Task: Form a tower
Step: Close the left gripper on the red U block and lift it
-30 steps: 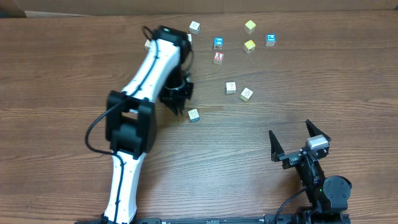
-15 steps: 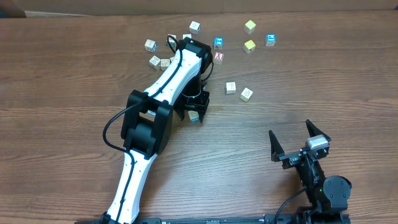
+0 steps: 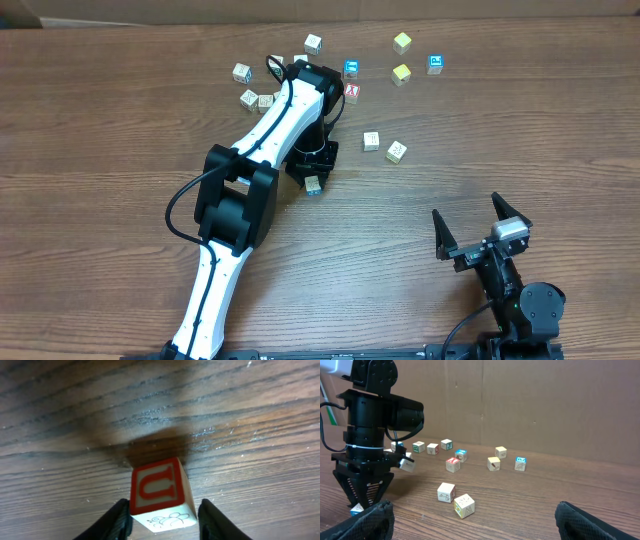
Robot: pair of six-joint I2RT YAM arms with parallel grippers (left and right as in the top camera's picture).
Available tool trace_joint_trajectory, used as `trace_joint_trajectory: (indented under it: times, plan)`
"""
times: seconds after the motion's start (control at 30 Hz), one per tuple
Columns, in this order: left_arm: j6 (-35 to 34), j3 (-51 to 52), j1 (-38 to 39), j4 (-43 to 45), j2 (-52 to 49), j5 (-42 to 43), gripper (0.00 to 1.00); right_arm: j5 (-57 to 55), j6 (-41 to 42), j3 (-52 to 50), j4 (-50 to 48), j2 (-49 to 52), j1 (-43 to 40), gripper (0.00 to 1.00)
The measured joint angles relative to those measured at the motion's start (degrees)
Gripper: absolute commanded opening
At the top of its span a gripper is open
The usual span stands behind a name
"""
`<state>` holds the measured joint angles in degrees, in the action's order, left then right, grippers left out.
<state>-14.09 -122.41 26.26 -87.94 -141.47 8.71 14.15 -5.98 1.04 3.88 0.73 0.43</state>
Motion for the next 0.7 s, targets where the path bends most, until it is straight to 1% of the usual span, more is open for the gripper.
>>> trace_joint_trajectory:
  times: [0.17,0.3,0.37,0.43,0.47,0.6,0.7]
  plan:
    - [-0.9,0.0,0.0,1.0,0.0,-0.5,0.36,0.0,0.0,0.0,0.0,0.0,0.0,1.00]
    - [-1.5,0.0,0.0,1.9,0.0,-1.1,0.40,0.0,0.0,0.0,0.0,0.0,0.0,1.00]
    - [-1.9,0.0,0.0,2.2,0.0,-1.2,0.43,0.0,0.0,0.0,0.0,0.0,0.0,1.00]
    - [-2.1,0.0,0.0,2.3,0.0,-1.3,0.41,0.0,0.0,0.0,0.0,0.0,0.0,1.00]
    - [-2.1,0.0,0.0,2.4,0.0,-1.3,0.36,0.0,0.0,0.0,0.0,0.0,0.0,1.00]
    - [-2.4,0.0,0.0,2.5,0.0,-1.5,0.36,0.0,0.0,0.0,0.0,0.0,0.0,1.00]
    - [-2.5,0.0,0.0,2.7,0.0,-1.5,0.34,0.0,0.0,0.0,0.0,0.0,0.0,1.00]
